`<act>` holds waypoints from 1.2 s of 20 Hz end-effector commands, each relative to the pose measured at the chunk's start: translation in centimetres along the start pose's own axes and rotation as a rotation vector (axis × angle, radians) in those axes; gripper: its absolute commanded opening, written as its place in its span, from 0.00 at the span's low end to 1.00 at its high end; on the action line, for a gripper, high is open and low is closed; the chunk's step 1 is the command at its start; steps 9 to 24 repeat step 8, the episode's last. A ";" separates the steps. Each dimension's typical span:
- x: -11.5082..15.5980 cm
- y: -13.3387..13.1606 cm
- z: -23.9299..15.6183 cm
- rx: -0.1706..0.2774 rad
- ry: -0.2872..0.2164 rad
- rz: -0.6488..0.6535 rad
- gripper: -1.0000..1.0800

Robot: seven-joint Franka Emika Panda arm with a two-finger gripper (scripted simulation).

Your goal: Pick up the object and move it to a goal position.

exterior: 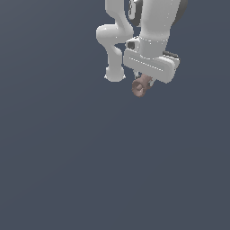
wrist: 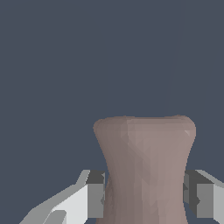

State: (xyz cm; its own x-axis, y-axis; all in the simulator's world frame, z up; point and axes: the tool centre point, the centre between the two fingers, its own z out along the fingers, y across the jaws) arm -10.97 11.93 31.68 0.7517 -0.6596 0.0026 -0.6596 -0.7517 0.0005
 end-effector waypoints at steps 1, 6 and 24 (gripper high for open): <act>-0.7 -0.4 -1.1 -0.001 -0.001 0.001 0.00; -1.3 -1.0 -2.2 0.000 -0.002 0.000 0.00; -1.4 -1.0 -2.3 0.000 -0.002 0.000 0.00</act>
